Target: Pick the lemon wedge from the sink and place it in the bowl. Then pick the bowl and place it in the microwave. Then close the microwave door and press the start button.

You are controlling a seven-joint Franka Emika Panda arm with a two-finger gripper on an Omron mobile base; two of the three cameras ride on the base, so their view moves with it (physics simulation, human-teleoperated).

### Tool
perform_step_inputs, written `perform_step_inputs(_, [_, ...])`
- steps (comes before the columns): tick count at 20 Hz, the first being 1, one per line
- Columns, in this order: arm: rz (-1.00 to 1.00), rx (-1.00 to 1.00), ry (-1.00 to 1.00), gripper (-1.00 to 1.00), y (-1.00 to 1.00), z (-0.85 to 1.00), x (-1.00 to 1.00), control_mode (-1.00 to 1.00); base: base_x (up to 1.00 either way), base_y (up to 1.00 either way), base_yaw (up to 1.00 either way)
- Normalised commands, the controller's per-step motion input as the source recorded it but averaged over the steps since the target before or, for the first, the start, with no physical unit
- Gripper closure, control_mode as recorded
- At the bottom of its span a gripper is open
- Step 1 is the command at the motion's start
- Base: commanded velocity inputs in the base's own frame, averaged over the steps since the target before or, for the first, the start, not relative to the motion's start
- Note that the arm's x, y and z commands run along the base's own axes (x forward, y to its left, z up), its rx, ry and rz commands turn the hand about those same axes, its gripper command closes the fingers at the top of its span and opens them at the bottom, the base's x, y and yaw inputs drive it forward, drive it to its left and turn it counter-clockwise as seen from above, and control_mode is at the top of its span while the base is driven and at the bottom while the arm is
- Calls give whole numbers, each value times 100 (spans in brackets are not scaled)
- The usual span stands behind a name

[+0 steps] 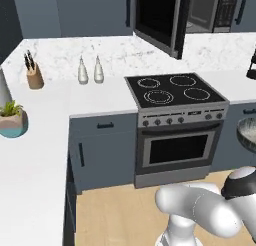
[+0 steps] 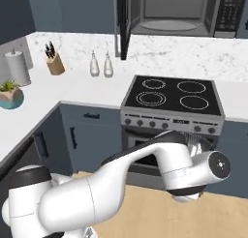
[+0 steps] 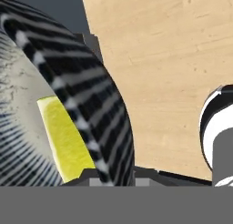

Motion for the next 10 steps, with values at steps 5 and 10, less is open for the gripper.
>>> perform_step_inputs(5, [0, 0, 0, 100, 0, 0, 0, 100, 100, -85, 11])
perform_step_inputs(10, [0, 0, 0, 100, 0, 0, 0, 100, 98, -74, 14])
